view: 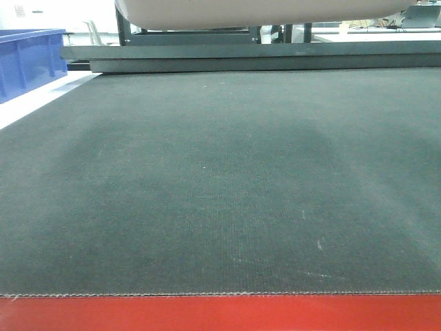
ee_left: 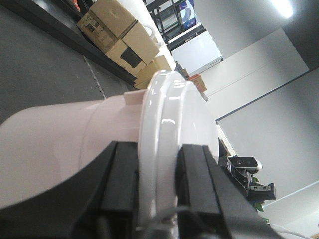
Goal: Grab white bin and place on right shelf
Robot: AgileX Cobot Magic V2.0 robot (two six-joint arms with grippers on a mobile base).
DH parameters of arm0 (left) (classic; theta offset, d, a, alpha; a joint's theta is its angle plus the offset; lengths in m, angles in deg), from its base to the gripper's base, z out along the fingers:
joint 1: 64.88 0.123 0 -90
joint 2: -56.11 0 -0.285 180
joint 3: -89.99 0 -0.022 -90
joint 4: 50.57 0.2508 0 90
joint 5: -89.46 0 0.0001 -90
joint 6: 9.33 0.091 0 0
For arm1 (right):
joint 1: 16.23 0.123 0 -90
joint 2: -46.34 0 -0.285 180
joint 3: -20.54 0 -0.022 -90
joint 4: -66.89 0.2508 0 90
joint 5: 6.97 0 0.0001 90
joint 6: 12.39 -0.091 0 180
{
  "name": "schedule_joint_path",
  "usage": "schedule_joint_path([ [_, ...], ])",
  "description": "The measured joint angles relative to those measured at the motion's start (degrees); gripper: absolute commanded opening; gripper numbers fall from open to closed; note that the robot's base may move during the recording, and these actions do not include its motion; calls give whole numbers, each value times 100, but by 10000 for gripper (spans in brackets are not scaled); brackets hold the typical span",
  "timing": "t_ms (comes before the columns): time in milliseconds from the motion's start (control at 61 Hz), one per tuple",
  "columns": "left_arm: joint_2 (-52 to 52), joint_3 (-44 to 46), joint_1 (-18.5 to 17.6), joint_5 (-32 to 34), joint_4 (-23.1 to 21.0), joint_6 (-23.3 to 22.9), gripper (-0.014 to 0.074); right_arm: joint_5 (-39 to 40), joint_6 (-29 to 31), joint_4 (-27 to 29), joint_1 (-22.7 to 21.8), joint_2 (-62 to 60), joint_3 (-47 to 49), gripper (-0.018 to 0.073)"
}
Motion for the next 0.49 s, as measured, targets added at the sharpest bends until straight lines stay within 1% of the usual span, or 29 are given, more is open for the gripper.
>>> schedule_joint_path([
  [492, 0, 0, 0, 0, 0, 21, -126, 0, 0, 0, 0, 0, 0, 59],
])
